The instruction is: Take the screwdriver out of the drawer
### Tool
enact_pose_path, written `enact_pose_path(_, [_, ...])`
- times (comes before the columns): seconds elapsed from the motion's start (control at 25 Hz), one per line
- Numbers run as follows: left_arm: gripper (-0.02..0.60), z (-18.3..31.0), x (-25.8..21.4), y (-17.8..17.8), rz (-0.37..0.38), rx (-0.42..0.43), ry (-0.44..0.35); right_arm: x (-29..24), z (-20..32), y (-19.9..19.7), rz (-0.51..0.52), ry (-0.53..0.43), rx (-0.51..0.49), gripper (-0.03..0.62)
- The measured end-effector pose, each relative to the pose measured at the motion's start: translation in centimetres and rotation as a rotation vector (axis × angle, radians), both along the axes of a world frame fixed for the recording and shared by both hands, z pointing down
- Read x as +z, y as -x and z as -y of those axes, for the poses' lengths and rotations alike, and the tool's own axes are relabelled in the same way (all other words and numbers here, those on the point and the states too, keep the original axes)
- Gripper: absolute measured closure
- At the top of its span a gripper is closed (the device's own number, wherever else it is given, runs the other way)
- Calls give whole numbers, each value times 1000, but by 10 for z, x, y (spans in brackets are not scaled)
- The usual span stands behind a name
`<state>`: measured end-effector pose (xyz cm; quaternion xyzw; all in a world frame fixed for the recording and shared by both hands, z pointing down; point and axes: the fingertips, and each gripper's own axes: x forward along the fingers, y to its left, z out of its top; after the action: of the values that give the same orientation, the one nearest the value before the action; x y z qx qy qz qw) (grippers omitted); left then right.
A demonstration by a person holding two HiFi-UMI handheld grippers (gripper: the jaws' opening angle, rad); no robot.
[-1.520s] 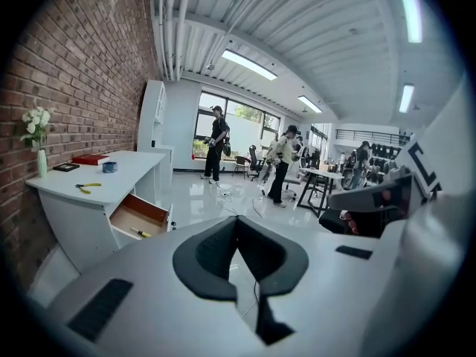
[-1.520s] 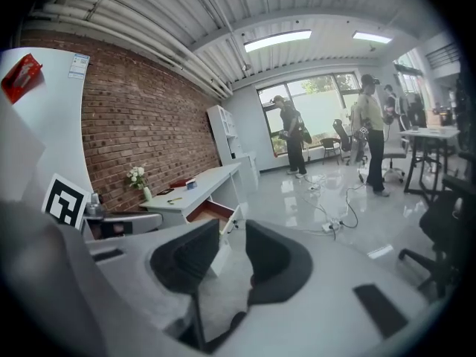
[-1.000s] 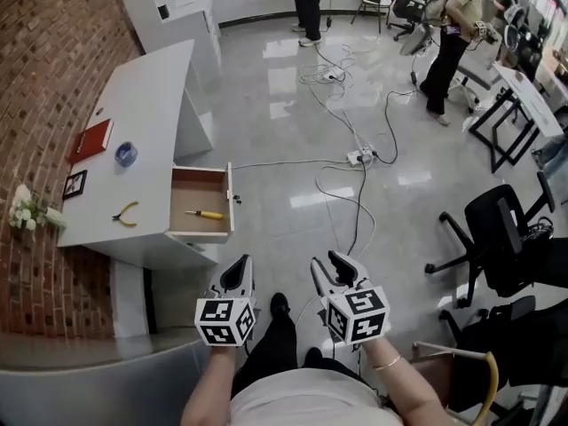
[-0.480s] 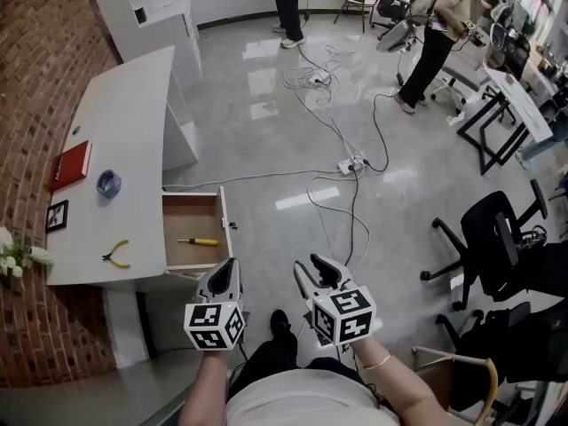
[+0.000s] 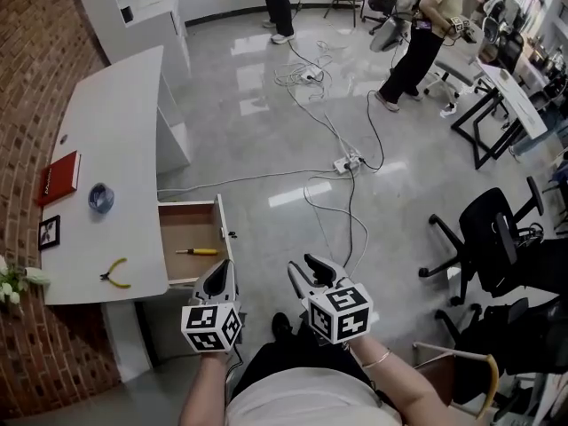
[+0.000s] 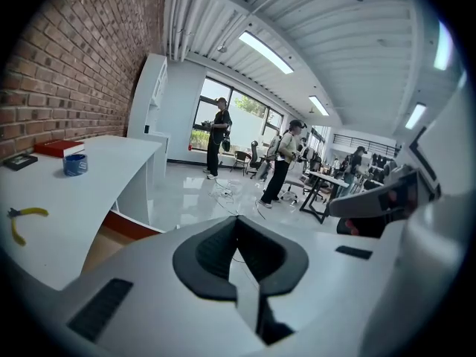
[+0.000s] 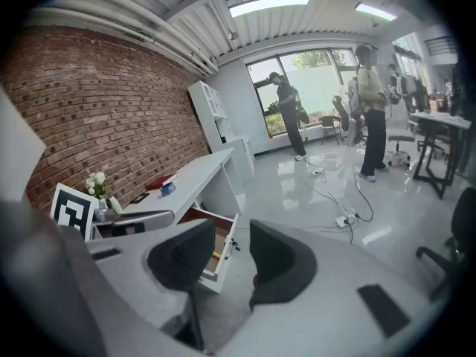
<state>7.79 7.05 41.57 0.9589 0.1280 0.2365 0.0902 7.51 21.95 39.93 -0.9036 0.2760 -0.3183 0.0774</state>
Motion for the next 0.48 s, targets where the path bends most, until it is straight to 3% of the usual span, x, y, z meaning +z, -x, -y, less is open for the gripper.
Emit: enact_pose_path(0.48, [589,12,7,-31,11,-31,1,10,16,-36,26,-7,-30,462])
